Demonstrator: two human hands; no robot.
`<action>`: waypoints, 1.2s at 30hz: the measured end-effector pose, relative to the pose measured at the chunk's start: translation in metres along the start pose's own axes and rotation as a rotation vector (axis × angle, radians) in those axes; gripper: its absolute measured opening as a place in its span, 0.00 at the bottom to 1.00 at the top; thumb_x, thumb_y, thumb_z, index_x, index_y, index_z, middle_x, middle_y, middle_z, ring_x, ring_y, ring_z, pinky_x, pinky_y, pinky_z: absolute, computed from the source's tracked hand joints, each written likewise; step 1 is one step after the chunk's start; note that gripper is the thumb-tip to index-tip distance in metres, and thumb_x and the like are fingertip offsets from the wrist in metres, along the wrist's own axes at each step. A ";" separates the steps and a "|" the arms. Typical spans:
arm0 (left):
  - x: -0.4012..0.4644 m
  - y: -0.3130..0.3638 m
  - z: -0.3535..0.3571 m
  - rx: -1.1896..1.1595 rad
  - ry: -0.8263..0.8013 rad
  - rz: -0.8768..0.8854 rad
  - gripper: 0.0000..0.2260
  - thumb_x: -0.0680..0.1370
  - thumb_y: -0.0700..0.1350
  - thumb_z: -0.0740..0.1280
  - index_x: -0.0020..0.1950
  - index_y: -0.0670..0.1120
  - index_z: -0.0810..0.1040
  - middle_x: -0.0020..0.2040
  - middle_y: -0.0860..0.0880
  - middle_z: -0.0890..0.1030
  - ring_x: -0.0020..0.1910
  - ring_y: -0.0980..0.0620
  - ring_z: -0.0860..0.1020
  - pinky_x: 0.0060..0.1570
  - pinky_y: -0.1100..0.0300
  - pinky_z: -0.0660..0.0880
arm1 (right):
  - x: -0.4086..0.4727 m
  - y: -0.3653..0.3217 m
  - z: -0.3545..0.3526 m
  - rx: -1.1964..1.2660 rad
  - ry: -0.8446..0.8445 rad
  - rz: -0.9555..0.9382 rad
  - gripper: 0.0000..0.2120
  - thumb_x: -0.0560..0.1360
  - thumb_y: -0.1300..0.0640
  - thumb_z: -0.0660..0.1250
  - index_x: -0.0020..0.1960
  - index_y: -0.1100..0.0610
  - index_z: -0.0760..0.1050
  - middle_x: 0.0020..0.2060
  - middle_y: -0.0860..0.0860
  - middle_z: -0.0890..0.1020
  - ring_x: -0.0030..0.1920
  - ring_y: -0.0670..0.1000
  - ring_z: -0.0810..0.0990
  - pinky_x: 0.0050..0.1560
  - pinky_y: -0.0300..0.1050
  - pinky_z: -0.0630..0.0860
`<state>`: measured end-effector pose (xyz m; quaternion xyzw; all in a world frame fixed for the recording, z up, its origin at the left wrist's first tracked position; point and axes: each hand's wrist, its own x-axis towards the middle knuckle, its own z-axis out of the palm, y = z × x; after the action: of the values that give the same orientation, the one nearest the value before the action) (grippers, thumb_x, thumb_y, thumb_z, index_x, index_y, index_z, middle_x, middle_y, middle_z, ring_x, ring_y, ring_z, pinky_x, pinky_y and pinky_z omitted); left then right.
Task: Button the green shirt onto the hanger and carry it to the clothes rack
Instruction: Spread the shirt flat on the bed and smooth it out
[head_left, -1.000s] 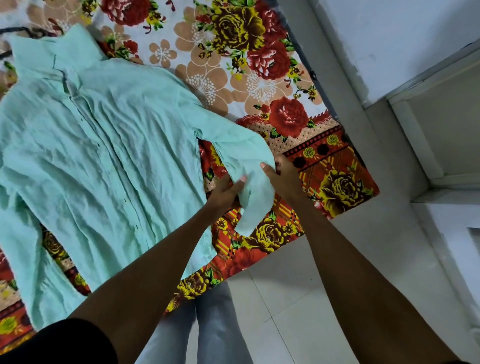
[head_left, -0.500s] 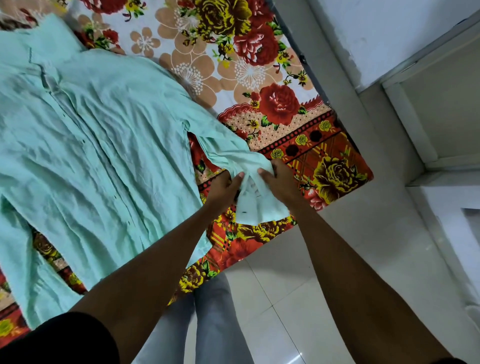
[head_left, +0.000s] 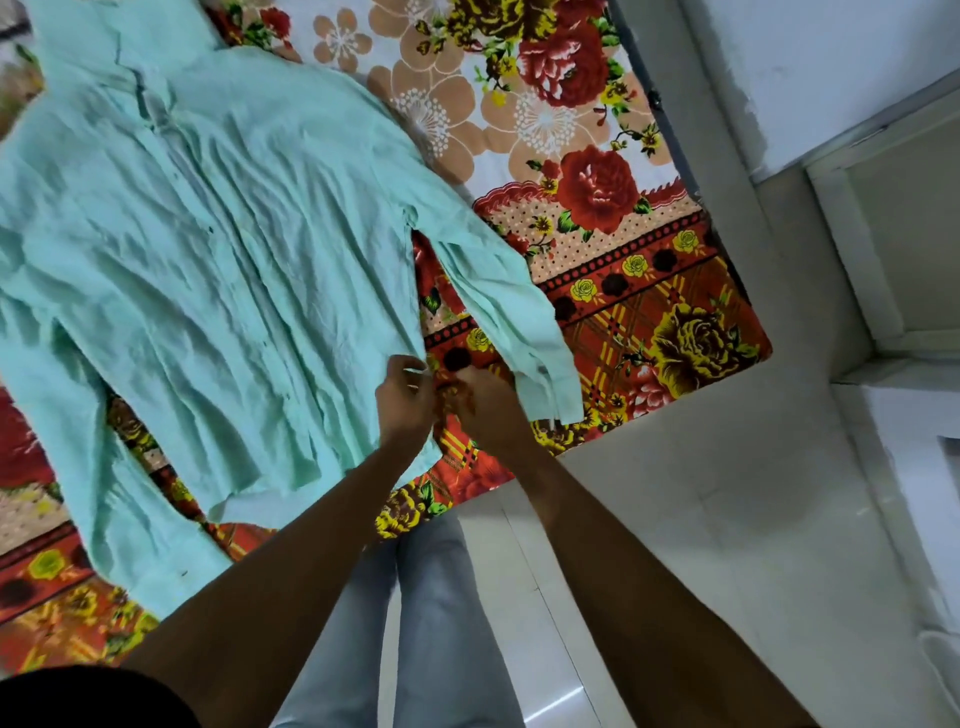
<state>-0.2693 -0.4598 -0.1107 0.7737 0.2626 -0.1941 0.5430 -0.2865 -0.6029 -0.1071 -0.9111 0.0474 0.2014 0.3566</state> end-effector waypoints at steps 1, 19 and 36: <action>-0.005 -0.007 -0.012 0.076 0.060 0.050 0.05 0.80 0.43 0.67 0.54 0.46 0.75 0.41 0.47 0.82 0.38 0.45 0.83 0.38 0.46 0.83 | -0.003 -0.006 0.013 0.019 -0.046 0.028 0.21 0.78 0.41 0.62 0.55 0.60 0.77 0.47 0.57 0.82 0.48 0.60 0.81 0.45 0.52 0.74; -0.033 -0.067 -0.095 0.626 -0.158 0.031 0.47 0.65 0.51 0.84 0.76 0.51 0.61 0.65 0.38 0.68 0.63 0.34 0.73 0.56 0.41 0.77 | -0.040 -0.038 0.055 0.201 0.030 0.089 0.33 0.69 0.51 0.78 0.70 0.56 0.70 0.58 0.53 0.76 0.59 0.53 0.76 0.58 0.47 0.76; -0.007 -0.056 -0.090 1.230 -0.337 0.290 0.27 0.80 0.57 0.67 0.73 0.46 0.64 0.67 0.41 0.69 0.66 0.40 0.70 0.52 0.44 0.77 | -0.037 -0.024 0.029 -0.409 0.489 -0.127 0.10 0.66 0.76 0.64 0.40 0.63 0.72 0.38 0.57 0.73 0.35 0.57 0.71 0.30 0.49 0.71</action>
<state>-0.3084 -0.3612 -0.1175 0.9296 -0.0924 -0.3523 0.0556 -0.3243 -0.5680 -0.0962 -0.9863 0.0332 -0.0405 0.1563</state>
